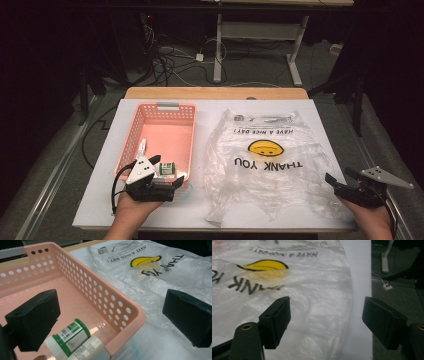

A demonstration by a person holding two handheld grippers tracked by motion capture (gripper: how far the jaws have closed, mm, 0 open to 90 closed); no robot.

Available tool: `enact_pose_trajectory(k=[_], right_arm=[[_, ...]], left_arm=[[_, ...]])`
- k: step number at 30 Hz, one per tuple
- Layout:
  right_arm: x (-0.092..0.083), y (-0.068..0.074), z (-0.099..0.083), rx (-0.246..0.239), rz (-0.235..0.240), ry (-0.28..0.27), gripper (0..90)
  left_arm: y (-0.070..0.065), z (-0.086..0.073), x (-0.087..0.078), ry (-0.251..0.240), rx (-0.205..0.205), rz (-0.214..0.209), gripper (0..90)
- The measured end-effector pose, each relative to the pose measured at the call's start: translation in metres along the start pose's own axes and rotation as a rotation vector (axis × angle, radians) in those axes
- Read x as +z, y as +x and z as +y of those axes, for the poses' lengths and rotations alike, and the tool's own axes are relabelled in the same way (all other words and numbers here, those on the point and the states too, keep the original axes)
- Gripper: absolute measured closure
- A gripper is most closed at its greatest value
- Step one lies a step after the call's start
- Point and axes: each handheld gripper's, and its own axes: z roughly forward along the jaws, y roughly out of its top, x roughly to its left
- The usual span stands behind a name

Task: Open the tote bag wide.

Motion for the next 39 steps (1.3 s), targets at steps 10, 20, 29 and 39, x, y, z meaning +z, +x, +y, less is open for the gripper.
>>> enact_pose_trajectory(k=[10, 20, 29, 39], right_arm=[[0.007, -0.013, -0.015, 0.087, 0.005, 0.115, 38.0], [0.004, 0.001, -0.023, 0.004, 0.047, 0.175, 84.4], [-0.008, 0.036, -0.019, -0.104, 0.14, 0.156, 89.2], [-0.007, 0.069, -0.02, -0.165, 0.246, 0.183, 80.7]], left_arm=[[0.007, -0.001, -0.004, 0.065, 0.013, 0.023, 0.0], [0.007, 0.002, 0.0, 0.06, 0.007, 0.025, 0.0], [0.008, 0.003, 0.003, 0.024, 0.008, 0.031, 0.0], [0.011, 0.005, 0.006, 0.044, 0.002, 0.051, 0.0]])
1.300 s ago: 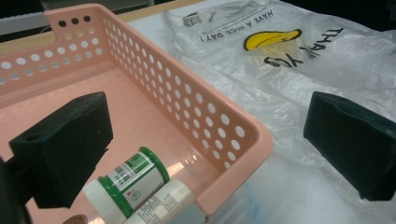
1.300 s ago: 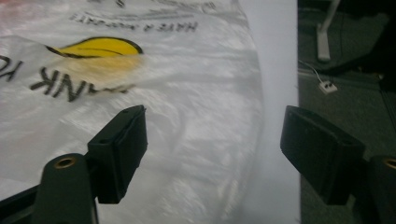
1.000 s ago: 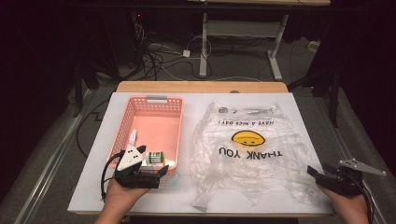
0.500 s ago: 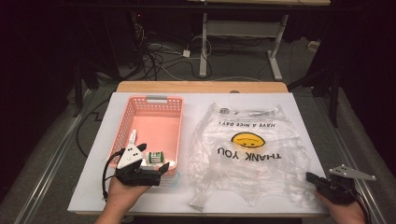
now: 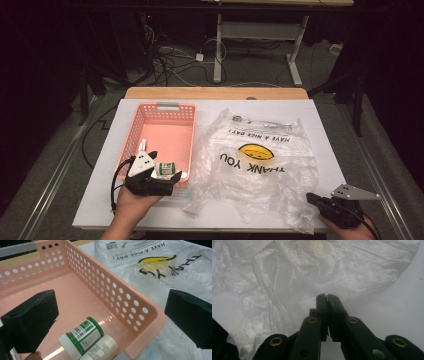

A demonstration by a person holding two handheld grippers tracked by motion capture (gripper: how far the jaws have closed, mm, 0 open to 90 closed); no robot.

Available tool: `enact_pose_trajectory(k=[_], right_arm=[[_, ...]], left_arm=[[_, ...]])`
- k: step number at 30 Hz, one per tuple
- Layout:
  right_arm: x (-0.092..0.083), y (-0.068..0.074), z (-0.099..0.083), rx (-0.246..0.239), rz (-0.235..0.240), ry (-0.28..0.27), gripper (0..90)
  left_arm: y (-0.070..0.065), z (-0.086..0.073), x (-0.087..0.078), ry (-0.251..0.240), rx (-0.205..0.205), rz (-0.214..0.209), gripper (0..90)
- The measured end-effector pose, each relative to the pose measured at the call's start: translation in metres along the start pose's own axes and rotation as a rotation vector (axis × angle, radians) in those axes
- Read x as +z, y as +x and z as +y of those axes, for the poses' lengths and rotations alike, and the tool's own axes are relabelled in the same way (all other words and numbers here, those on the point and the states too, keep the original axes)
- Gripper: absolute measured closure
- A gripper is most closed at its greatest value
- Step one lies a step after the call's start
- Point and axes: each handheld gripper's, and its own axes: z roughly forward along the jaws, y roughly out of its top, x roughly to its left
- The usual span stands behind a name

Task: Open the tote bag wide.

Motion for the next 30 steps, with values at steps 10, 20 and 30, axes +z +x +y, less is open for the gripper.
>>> enact_pose_trajectory(k=[10, 20, 30], right_arm=[[-0.017, -0.026, 0.025, 0.039, -0.083, -0.171, 54.8], [0.044, -0.09, 0.08, 0.076, -0.158, -0.145, 54.4], [0.114, -0.144, 0.129, 0.156, -0.164, -0.088, 53.4]], left_arm=[[-0.003, -0.002, -0.004, 0.008, 0.005, -0.012, 0.0], [-0.001, -0.003, -0.007, -0.023, -0.013, -0.021, 0.0], [-0.003, -0.004, -0.005, -0.021, -0.004, -0.024, 0.0]])
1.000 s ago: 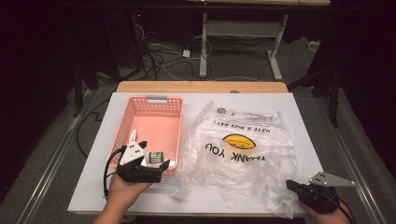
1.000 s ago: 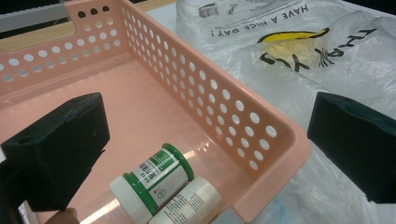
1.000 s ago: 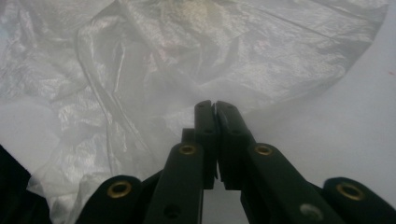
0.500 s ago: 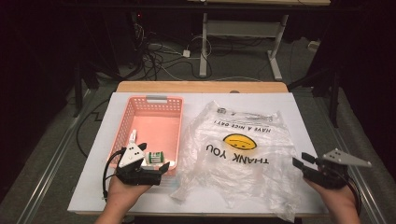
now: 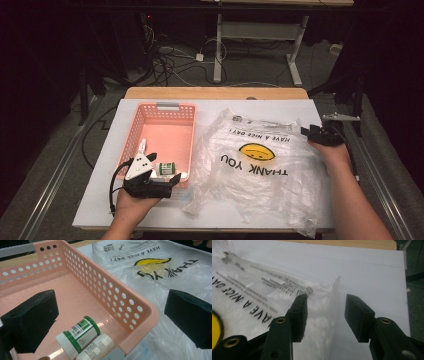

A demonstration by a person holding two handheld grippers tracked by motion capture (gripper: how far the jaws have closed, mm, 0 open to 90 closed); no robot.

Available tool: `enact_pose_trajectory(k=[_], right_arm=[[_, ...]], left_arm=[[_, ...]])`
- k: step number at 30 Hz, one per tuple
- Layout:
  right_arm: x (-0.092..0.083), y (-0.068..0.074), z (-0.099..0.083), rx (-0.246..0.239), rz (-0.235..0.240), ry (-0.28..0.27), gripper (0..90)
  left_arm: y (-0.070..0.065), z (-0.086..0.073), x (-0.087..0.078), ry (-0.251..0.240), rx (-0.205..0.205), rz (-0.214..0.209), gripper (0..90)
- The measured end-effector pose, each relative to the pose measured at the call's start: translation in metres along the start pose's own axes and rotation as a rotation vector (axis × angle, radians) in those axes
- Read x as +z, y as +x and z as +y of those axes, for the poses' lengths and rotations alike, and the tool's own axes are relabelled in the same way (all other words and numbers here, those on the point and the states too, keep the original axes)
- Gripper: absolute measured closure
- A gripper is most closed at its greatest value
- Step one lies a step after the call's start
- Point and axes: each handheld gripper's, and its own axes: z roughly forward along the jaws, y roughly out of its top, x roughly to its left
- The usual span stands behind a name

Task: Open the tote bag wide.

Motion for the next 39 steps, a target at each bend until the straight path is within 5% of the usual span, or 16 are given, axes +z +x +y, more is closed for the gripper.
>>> enact_pose_trajectory(k=[10, 13, 14, 16, 18, 25, 28, 34, 36, 39], right_arm=[[0.047, -0.008, 0.011, -0.037, 0.021, 0.124, 60.1], [0.048, -0.007, 0.01, -0.047, 0.0, 0.121, 67.8], [0.048, -0.007, 0.009, -0.053, 0.013, 0.121, 85.0], [0.048, -0.006, 0.009, -0.063, 0.016, 0.123, 90.0], [0.045, -0.006, 0.01, -0.075, -0.007, 0.101, 90.0], [0.021, -0.034, 0.018, 0.003, -0.102, 0.002, 90.0], [-0.001, -0.063, 0.015, 0.045, -0.179, -0.027, 90.0], [-0.025, -0.094, 0.003, 0.135, -0.239, -0.055, 90.0], [-0.029, -0.099, -0.002, 0.132, -0.241, -0.057, 89.9], [-0.033, -0.099, -0.006, 0.168, -0.202, -0.076, 69.6]], left_arm=[[-0.003, -0.001, 0.002, 0.006, 0.004, -0.002, 0.0], [-0.004, 0.0, 0.002, 0.003, 0.008, -0.002, 0.0], [-0.004, 0.0, 0.002, 0.0, 0.007, -0.002, 0.0], [-0.005, 0.0, 0.002, 0.0, 0.011, -0.003, 0.0], [-0.007, 0.0, 0.003, 0.003, 0.014, -0.006, 0.0], [-0.008, 0.0, 0.003, 0.003, 0.017, -0.005, 0.0], [-0.008, 0.0, 0.003, 0.003, 0.018, -0.006, 0.0], [-0.007, 0.001, 0.005, 0.002, 0.02, -0.01, 0.0], [-0.008, 0.001, 0.007, 0.004, 0.021, -0.014, 0.0], [-0.009, 0.001, 0.008, 0.007, 0.024, -0.017, 0.0]])
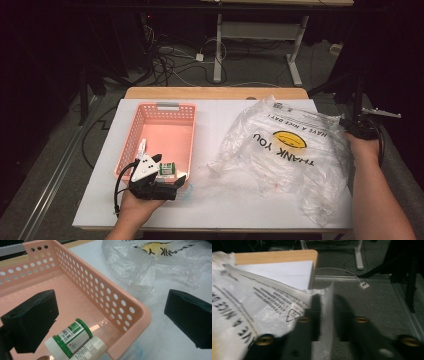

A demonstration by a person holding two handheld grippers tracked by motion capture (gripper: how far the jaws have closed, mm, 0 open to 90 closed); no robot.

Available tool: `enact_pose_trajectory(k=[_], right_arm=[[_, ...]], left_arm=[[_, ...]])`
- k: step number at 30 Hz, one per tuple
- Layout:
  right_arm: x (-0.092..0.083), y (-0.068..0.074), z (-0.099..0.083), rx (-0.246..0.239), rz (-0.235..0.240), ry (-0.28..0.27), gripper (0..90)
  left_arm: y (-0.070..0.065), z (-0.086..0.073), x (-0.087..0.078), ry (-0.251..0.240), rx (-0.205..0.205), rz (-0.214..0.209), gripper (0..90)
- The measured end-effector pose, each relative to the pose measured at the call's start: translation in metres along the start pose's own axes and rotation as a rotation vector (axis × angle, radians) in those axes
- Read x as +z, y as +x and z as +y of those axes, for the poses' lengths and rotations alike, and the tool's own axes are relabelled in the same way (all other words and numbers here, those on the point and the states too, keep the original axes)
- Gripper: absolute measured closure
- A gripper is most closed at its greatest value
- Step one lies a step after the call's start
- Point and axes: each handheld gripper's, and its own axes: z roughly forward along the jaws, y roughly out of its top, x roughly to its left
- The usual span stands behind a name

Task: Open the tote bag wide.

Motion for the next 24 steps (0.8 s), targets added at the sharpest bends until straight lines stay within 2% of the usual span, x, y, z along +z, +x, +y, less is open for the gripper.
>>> enact_pose_trajectory(k=[2, 4, 5, 6, 9, 10, 11, 12, 16, 19, 22, 23, 24], right_arm=[[-0.007, 0.004, 0.002, -0.029, 0.024, -0.028, 63.1], [-0.02, 0.011, 0.004, -0.07, 0.026, -0.043, 59.5], [-0.035, 0.017, 0.003, -0.084, 0.047, -0.057, 58.7], [-0.035, 0.017, 0.003, -0.084, 0.047, -0.057, 58.7], [-0.061, 0.029, -0.008, -0.127, 0.071, -0.066, 58.7], [-0.069, 0.033, -0.014, -0.136, 0.083, -0.068, 58.7], [-0.086, 0.042, -0.029, -0.154, 0.095, -0.061, 58.7], [-0.086, 0.042, -0.029, -0.154, 0.095, -0.061, 58.7], [-0.117, 0.058, -0.061, -0.179, 0.122, -0.043, 58.7], [-0.138, 0.073, -0.085, -0.201, 0.149, -0.02, 58.7], [-0.158, 0.091, -0.108, -0.221, 0.193, -0.011, 57.2], [-0.164, 0.097, -0.116, -0.21, 0.217, -0.006, 55.9], [-0.173, 0.11, -0.128, -0.228, 0.252, 0.014, 51.7]], left_arm=[[-0.001, 0.0, 0.0, 0.001, 0.004, -0.003, 0.0], [-0.001, 0.0, -0.001, -0.001, 0.005, -0.005, 0.0], [-0.001, 0.0, -0.001, -0.005, 0.003, -0.006, 0.0], [-0.001, 0.001, -0.002, -0.008, 0.002, -0.008, 0.0], [-0.001, 0.001, -0.003, -0.014, 0.0, -0.016, 0.0], [-0.001, 0.001, -0.002, -0.013, 0.0, -0.019, 0.0], [-0.001, 0.001, -0.002, -0.014, -0.002, -0.022, 0.0], [0.0, 0.0, -0.003, -0.015, -0.002, -0.024, 0.0], [-0.002, -0.003, -0.002, -0.001, 0.002, -0.021, 0.0], [-0.002, -0.003, -0.003, -0.006, -0.012, -0.023, 0.0], [-0.003, -0.002, -0.005, -0.015, -0.005, -0.022, 0.0], [-0.004, -0.002, -0.005, -0.015, -0.004, -0.022, 0.0], [-0.004, -0.002, -0.004, -0.012, -0.001, -0.022, 0.0]])
